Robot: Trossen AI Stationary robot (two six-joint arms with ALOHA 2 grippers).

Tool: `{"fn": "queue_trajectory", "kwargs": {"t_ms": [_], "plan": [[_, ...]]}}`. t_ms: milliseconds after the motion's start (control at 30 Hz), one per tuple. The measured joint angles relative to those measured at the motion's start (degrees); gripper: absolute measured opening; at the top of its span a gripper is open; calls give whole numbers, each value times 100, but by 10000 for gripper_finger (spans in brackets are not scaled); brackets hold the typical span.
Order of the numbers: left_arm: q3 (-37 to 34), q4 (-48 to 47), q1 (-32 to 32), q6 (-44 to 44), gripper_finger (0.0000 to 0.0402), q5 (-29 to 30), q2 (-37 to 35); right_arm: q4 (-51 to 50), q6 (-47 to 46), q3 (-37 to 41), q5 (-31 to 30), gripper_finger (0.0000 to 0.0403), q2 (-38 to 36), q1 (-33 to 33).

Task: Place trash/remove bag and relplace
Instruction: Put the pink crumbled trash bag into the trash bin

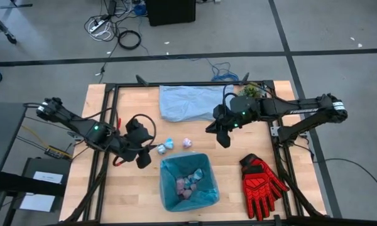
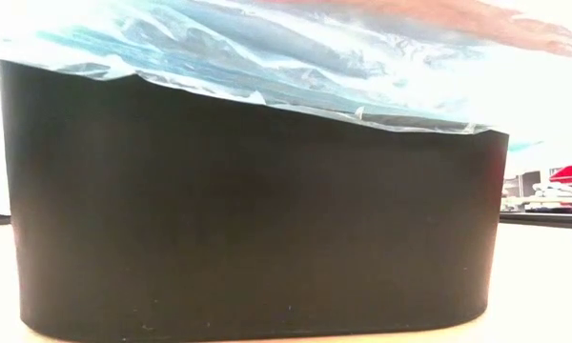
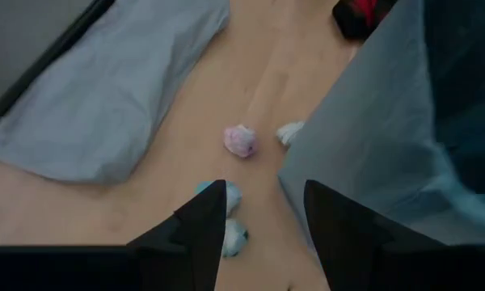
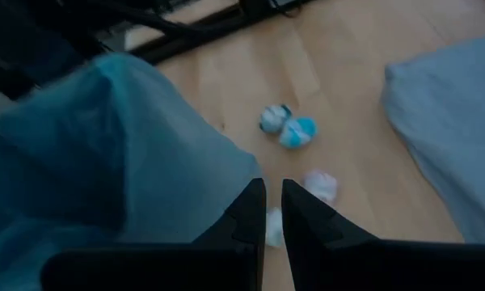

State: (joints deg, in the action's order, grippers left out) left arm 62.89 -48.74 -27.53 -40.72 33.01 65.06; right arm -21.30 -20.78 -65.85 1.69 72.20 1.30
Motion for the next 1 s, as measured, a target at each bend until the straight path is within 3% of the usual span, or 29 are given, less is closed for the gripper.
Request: {"fn": "queue_trajectory", "kwargs": {"t_ms": [300, 433, 567, 767, 1000], "plan": [[-1792, 935, 0, -92, 176, -316, -632, 188, -71, 1070, 229, 32, 0, -368], [-2558, 1639, 5, 211, 176, -403, -627, 1340, -238, 1851, 851, 19, 0, -622], [-3466, 2876, 66, 267, 176, -520, -624, 2570, -283, 2505, 950, 5, 4, -785], [-4596, 4984, 161, 479, 176, -635, -625, 2767, -214, 2589, 795, 15, 43, -882], [-5018, 5586, 309, 321, 176, -786, -625, 3846, 131, 2588, 1329, 61, 1065, -1202]]}}
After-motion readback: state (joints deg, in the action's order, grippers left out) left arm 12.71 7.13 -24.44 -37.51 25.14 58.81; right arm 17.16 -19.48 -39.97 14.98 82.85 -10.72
